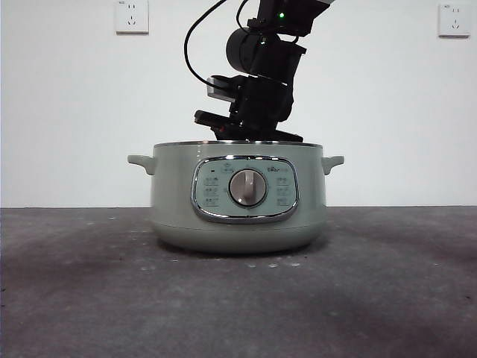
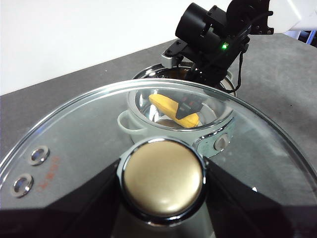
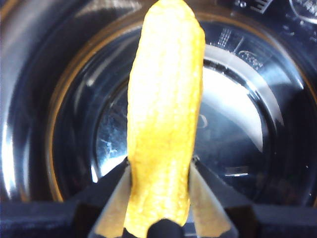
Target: Pick up the corn,open the lid,put the corn in the pot,close the lid
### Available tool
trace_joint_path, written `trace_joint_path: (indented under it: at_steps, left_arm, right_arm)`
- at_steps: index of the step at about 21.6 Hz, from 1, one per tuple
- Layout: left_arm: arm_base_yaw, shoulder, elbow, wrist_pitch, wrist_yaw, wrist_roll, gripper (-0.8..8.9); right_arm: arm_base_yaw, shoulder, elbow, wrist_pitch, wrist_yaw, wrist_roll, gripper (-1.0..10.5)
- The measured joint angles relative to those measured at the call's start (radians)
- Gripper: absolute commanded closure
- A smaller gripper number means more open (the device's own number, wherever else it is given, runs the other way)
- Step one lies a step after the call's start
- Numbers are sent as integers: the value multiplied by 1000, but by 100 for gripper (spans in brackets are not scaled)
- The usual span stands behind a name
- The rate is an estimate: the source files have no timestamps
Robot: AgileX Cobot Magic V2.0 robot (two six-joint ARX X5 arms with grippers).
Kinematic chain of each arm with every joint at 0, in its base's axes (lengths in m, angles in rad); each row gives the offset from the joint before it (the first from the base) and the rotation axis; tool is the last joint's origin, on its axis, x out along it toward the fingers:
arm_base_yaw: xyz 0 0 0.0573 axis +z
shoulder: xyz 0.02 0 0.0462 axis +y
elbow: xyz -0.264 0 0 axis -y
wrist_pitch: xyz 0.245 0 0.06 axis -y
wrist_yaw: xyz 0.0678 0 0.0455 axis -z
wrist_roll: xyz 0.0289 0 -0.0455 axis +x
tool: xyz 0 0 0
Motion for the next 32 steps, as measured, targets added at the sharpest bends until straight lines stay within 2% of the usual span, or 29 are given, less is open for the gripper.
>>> trace_joint_path:
  at_steps: [5,8,13,15,20,25,26,32]
  left_arm:
    - [0,0,0,0,2,0,822]
    - [0,0,0,0,6,0,822]
    - [0,0,0,0,8,0,822]
    - [0,0,0,0,8,0,822]
    - [0,0,0,0,8,0,822]
    - [0,41,0,27,8,0,822]
    - [0,62,0,56,9,0,822]
    - [-8,279,6,212,78,11,822]
  right_arm:
    - [0,0,0,-3,6,0,936]
    - [0,0,0,-8,6,0,754]
    - [0,0,0,-12,6,6,722]
    - [0,0,0,-13,6,12,509]
    - [1,0,96,-117,6,23,501]
    - [1,-81,440,-371,6,26,506]
    - [1,-124,497,-371,6,29,508]
    - [5,-384,505,-372,6,47,511]
